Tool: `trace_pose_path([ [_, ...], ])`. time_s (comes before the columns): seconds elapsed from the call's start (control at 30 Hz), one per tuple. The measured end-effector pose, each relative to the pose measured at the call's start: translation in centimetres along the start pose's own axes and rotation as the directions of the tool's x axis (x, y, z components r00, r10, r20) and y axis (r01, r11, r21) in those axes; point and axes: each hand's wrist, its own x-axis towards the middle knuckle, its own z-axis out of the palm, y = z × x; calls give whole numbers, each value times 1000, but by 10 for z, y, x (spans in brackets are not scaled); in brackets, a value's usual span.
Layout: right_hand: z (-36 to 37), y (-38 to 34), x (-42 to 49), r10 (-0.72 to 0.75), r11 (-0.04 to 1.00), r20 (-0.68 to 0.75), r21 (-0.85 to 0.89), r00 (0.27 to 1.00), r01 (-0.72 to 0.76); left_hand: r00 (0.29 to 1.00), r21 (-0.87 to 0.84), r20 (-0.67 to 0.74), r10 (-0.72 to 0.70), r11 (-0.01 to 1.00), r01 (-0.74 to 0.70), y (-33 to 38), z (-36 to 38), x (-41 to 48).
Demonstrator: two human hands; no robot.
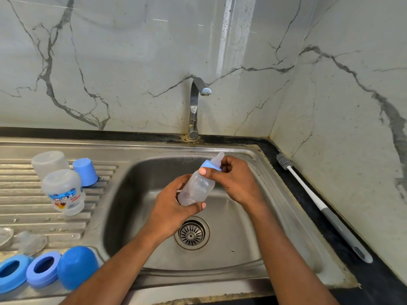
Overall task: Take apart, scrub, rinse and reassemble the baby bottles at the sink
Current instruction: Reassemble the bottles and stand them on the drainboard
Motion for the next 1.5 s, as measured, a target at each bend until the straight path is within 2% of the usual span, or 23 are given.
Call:
trace_pose_path([
  [0.1, 4, -3, -4, 32, 999, 26, -13, 999, -32, 999, -29, 4, -46, 998, 46, 0, 5, 0],
  [0.3, -4, 2, 2, 11, 965, 102, 259, 995, -37, 997, -87, 17, -78, 993, 79, -2, 4, 3],
  [0.5, -4, -1, 1, -47, 994, 69, 104, 997, 40, 998, -29, 4, -58, 998, 58, -5, 1, 2],
  [0.63, 1, -4, -4, -3, 999, 125, 38, 992, -2, 999, -4, 24, -47, 999, 47, -2, 4, 2],
  [0.7, 3, -3, -4, 33, 993, 145, 105, 989, -49, 998, -13, 22, -55, 998, 55, -2, 5, 3],
  [0.8, 3, -3, 0, 61, 972, 99, 218, 993, -82, 996, -37, -2, -86, 996, 86, -6, 2, 4],
  [1.0, -3, -13, -1, 51, 968, -184, 253, 982, -3, 990, -79, -26, -137, 988, 135, -8, 0, 5],
  [1.1, -6, -12, -2, 72, 969, -269, 246, 961, -4, 987, -101, -36, -158, 983, 154, -8, -2, 6],
  [1.17, -5, -10, 0, 120, 965, -243, 257, 963, -55, 986, -112, -28, -163, 981, 159, -7, -3, 5],
  [1.3, 5, -6, 1, 137, 979, -76, 164, 988, -123, 986, -92, -16, -165, 982, 163, -5, 1, 5],
  [1.4, 7, -10, -4, 67, 989, -120, 137, 991, -50, 982, -94, -35, -185, 979, 181, -6, 0, 5],
  [1.5, 1, -12, -1, 53, 967, -169, 254, 984, -8, 979, -132, -19, -203, 971, 199, -4, -1, 5],
])
